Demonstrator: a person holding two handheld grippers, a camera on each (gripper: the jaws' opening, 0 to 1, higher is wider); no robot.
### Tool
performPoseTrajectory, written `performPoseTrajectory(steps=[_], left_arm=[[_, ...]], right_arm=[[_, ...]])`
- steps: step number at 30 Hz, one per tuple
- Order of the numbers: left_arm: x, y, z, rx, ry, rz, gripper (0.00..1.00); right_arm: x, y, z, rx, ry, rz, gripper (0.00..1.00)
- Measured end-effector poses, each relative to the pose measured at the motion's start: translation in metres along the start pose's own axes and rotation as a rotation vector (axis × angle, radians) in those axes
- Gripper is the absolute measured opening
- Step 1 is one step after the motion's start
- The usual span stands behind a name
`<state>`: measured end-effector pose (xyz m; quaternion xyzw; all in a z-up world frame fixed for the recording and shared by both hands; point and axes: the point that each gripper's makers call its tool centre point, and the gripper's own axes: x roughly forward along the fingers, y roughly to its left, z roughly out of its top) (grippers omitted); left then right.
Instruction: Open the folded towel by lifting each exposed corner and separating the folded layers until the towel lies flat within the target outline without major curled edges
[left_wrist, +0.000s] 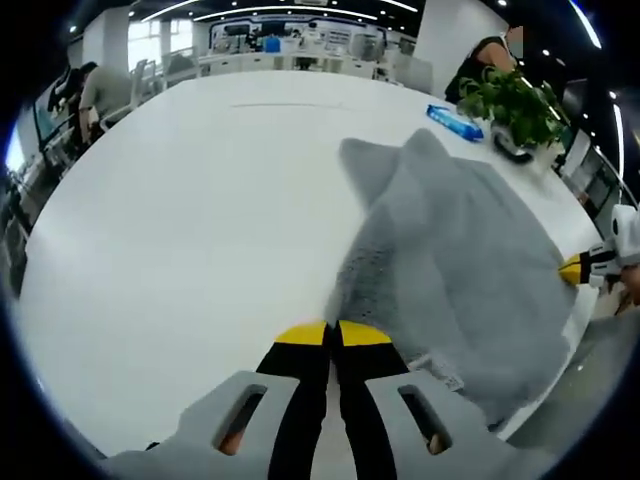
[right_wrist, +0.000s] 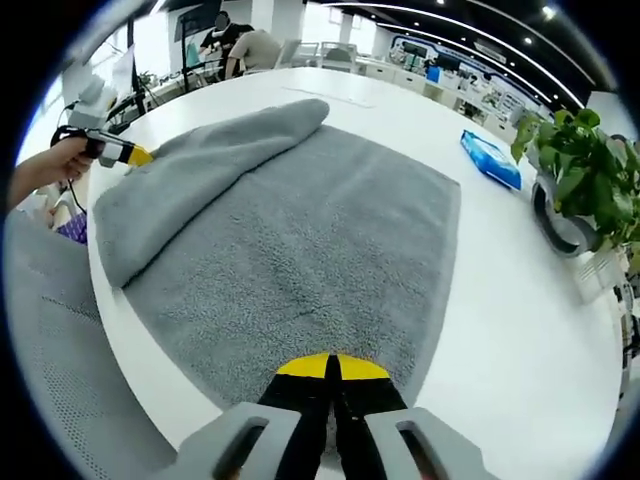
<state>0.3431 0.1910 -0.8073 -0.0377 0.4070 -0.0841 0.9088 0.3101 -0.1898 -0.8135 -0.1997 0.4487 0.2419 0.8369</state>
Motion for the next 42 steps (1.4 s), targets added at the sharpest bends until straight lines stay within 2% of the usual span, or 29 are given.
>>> performPoseTrajectory(steps=[8,13,22,33,42], left_arm=[[-0.005,0.019,0.0,0.022,0.001,0.051,0.01],[-0.009,0.04,-0.002,-0.004,-0.01,0.078,0.01],[-0.023,0.059,-0.006,-0.001,-0.02,0.138,0.01],[-0.039,0.096,-0.011,-0.043,-0.036,0.211,0.01],[-0.043,0.112,-0.012,-0.092,-0.059,0.233,0.01]], right_arm=[[-0.002,-0.013,-0.007,0.0,0.006,-0.03,0.0],[-0.004,-0.02,-0.011,0.034,-0.004,-0.034,0.0],[-0.009,-0.035,-0.022,0.029,0.013,-0.077,0.0],[-0.017,-0.059,-0.041,0.049,0.044,-0.132,0.0],[-0.022,-0.08,-0.054,0.066,0.072,-0.17,0.0]])
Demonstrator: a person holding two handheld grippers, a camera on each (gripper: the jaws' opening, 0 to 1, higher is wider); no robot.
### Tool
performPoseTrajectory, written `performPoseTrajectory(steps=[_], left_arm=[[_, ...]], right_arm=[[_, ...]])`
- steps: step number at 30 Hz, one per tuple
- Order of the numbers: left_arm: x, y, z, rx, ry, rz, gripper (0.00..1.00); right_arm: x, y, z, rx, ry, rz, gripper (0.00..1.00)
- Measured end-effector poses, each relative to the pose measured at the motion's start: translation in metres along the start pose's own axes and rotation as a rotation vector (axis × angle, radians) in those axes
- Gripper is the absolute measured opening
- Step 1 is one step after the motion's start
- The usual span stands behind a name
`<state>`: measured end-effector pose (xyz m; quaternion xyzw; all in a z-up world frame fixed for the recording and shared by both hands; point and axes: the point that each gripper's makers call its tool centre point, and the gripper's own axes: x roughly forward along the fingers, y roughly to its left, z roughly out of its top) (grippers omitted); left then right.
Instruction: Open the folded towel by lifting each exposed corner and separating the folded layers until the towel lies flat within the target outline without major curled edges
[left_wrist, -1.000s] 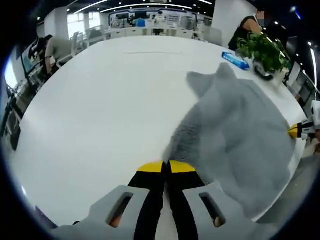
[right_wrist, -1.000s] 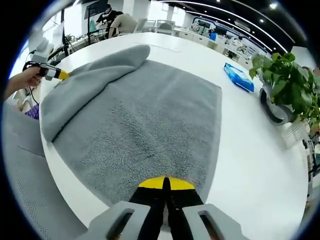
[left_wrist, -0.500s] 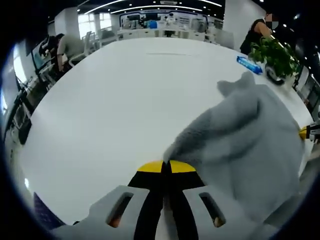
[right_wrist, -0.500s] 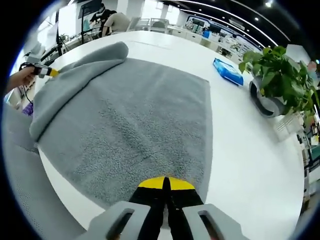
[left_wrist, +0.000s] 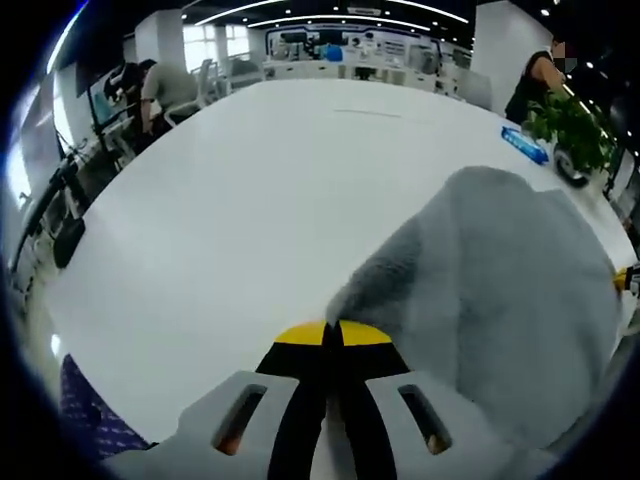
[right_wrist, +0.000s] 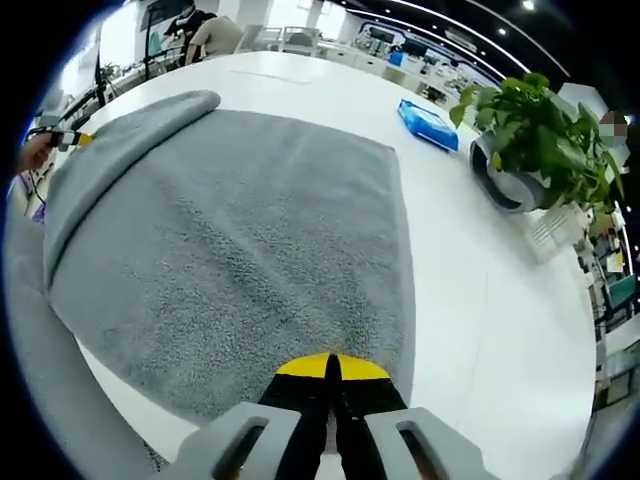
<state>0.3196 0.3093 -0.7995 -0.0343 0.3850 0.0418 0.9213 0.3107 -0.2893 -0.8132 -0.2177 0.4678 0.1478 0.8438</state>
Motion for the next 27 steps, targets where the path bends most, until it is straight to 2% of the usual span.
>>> performPoseTrajectory(steps=[8,16,27], left_arm=[[0.0,0.003,0.001,-0.015,-0.011,0.008,0.01],[-0.004,0.015,-0.004,-0.029,-0.029,0.032,0.02],[-0.013,0.014,-0.012,-0.043,-0.045,0.037,0.02]], right_arm=[[-0.004,-0.012,-0.011,0.023,0.002,-0.027,0.0],[-0.011,-0.025,-0.029,0.059,0.01,-0.049,0.0],[-0.018,-0.025,-0.04,0.072,0.021,-0.045,0.0]])
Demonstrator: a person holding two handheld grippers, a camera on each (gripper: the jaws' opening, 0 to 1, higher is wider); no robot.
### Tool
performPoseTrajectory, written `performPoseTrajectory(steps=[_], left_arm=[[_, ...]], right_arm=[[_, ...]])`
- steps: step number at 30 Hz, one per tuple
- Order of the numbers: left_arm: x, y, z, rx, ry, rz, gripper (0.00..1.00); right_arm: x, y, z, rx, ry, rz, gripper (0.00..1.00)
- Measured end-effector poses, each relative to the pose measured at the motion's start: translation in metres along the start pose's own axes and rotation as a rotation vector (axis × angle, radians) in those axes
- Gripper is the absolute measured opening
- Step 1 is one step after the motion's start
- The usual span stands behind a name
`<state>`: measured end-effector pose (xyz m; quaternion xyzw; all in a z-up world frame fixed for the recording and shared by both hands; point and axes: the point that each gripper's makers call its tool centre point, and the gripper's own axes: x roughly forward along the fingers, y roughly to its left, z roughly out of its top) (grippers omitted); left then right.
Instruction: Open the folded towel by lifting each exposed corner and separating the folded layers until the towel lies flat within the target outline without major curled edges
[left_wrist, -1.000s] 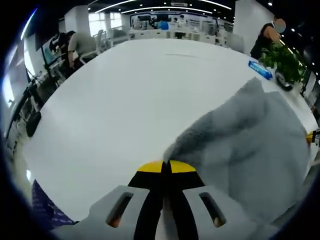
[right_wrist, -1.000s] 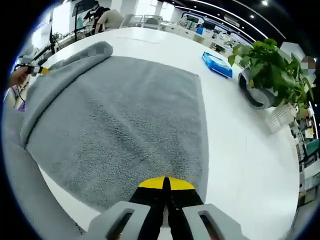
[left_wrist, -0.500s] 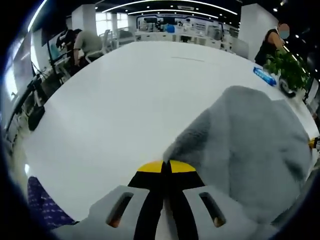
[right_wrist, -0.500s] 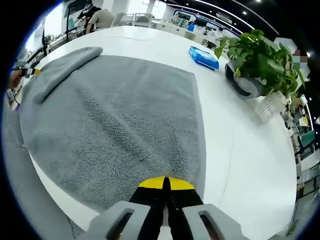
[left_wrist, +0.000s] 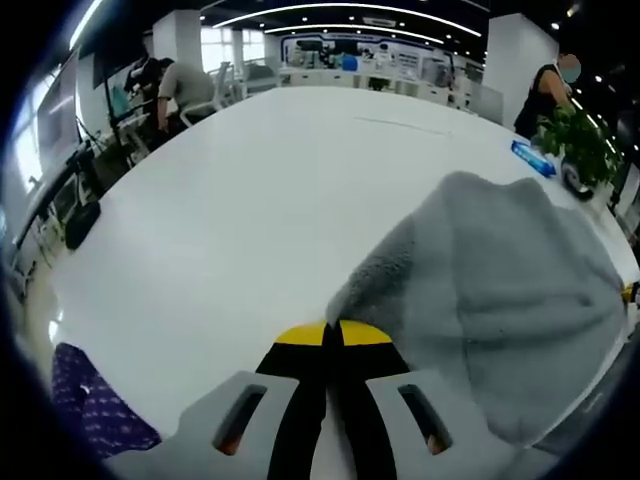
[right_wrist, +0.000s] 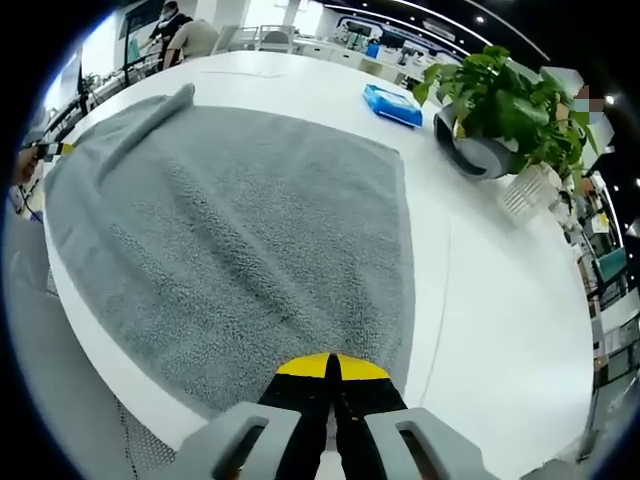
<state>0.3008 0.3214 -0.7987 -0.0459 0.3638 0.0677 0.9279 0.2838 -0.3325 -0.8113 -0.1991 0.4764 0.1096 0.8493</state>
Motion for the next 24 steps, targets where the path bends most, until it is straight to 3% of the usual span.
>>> performPoseTrajectory(steps=[12,22,24], left_arm=[[-0.011,0.003,-0.011,-0.023,-0.013,0.002,0.02],[-0.019,0.005,-0.017,-0.038,-0.014,-0.001,0.03],[-0.019,0.003,-0.017,-0.108,-0.01,-0.02,0.04]], right_arm=[[-0.011,0.003,-0.021,0.077,-0.008,0.032,0.0],[-0.015,0.007,-0.027,0.084,-0.019,0.028,0.0],[-0.015,0.007,-0.027,0.078,-0.011,0.027,0.0]])
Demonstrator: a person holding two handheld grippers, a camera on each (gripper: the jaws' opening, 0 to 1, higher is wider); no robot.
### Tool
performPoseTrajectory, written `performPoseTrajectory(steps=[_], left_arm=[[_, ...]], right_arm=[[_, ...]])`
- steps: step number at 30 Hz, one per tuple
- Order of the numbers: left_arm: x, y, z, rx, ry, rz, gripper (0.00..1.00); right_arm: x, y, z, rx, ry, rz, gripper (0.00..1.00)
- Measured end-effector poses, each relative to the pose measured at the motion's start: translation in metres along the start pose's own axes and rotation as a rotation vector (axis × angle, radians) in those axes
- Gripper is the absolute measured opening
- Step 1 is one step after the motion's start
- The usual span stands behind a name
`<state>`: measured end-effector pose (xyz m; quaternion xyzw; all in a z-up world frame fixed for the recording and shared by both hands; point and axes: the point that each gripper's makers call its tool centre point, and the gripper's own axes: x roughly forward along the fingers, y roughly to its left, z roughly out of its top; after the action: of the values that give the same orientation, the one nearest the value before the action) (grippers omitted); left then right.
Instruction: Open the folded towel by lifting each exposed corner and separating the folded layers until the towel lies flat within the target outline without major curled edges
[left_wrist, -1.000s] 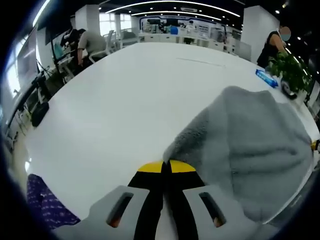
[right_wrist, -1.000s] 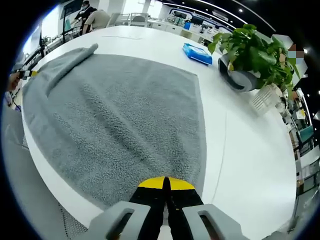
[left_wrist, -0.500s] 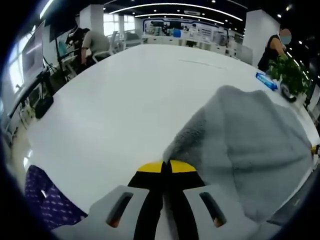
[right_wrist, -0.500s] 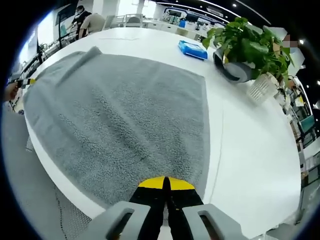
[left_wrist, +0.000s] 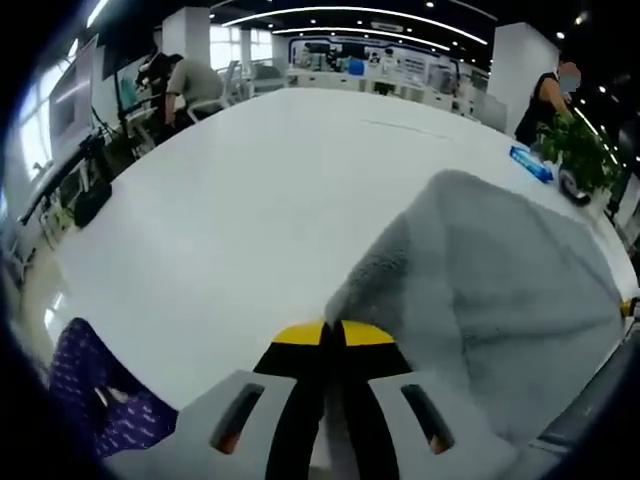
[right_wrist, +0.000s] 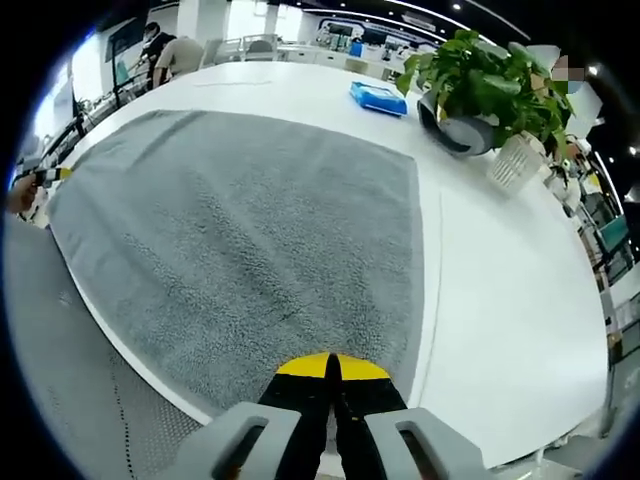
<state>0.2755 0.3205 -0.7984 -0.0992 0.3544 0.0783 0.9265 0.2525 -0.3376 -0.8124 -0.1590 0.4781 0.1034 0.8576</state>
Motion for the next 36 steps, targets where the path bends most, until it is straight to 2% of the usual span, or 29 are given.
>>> performPoseTrajectory(steps=[3,5,8,12,15,17,21,24,26,28,31,34,36], left_arm=[[0.0,-0.003,0.001,-0.133,0.042,-0.061,0.05],[0.0,-0.005,0.005,-0.164,0.046,-0.087,0.06],[0.002,-0.007,0.014,-0.121,0.024,-0.086,0.06],[0.013,-0.015,0.021,-0.067,0.043,-0.108,0.06],[0.019,-0.017,0.026,-0.065,0.05,-0.114,0.05],[0.018,-0.027,0.033,-0.068,0.041,-0.149,0.02],[0.012,-0.061,0.064,0.028,-0.071,-0.248,0.02],[0.004,-0.099,0.077,0.105,-0.112,-0.35,0.02],[-0.002,-0.124,0.082,0.196,-0.131,-0.39,0.02],[-0.005,-0.15,0.082,0.286,-0.144,-0.433,0.02],[-0.013,-0.188,0.077,0.378,-0.144,-0.505,0.02],[-0.021,-0.228,0.066,0.469,-0.136,-0.581,0.02],[-0.024,-0.245,0.056,0.508,-0.116,-0.616,0.02]], right_arm=[[0.0,0.0,0.001,-0.013,0.018,-0.003,0.0],[0.001,0.001,0.0,-0.026,0.028,-0.007,0.0],[0.001,0.001,0.0,-0.038,0.037,-0.01,0.0],[0.001,0.0,0.0,-0.016,0.033,-0.007,0.0],[0.0,0.001,0.0,-0.004,0.03,-0.005,0.0],[0.001,0.0,0.0,-0.001,0.031,-0.006,0.0],[0.0,0.001,0.001,-0.008,0.036,-0.014,0.0],[0.001,0.0,0.001,-0.009,0.037,-0.021,0.0],[0.001,0.0,0.001,-0.009,0.036,-0.021,0.0],[0.001,0.0,0.001,-0.008,0.036,-0.021,0.0],[0.001,0.0,0.002,-0.01,0.036,-0.023,0.0],[0.001,-0.001,0.001,-0.01,0.036,-0.025,0.0],[0.001,-0.001,0.001,-0.009,0.035,-0.025,0.0]])
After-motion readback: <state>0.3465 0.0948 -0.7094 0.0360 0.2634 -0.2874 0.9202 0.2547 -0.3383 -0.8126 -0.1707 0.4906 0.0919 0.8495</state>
